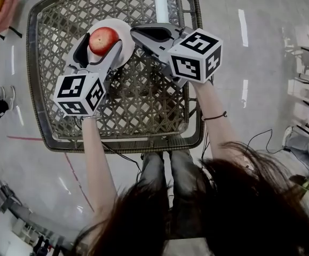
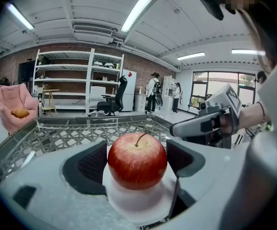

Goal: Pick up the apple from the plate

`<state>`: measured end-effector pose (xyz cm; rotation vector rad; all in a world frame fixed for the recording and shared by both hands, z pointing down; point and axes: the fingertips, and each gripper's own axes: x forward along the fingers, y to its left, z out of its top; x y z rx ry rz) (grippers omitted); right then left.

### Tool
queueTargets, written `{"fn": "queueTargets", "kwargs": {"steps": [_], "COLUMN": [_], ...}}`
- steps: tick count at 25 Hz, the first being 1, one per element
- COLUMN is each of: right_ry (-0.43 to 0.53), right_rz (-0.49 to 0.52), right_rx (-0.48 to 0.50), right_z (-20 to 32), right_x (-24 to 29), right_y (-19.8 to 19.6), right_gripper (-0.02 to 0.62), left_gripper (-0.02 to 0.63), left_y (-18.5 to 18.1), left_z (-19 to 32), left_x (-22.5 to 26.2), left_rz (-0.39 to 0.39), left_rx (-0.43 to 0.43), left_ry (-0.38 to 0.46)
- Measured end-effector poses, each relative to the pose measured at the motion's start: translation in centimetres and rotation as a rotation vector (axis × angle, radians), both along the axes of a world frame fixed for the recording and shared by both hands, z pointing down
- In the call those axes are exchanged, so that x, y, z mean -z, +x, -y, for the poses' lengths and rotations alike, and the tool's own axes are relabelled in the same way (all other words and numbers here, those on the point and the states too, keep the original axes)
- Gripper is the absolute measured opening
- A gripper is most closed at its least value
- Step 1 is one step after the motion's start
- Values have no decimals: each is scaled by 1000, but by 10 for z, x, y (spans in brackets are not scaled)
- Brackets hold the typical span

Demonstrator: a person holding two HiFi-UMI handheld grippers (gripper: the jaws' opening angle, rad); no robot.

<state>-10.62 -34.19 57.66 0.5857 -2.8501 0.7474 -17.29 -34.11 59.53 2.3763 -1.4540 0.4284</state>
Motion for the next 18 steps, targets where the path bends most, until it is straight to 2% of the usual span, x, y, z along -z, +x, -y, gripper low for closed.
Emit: {"fn": "queueTargets", "kwargs": {"steps": [8,18], "right_ry": [-2,9], "right_rz": [3,-4], "right_rx": [-11,-15], "right_z": [2,0], "right_x": [-1,0], "right_y": [1,0], "right_gripper": [9,9], "left_gripper": [382,382], "left_y": [2,-1], "left_z": [1,-2], "left_x": [-1,0], "left_rz": [6,-5], "left_rx": [-16,7], "left_ry": [5,29]}}
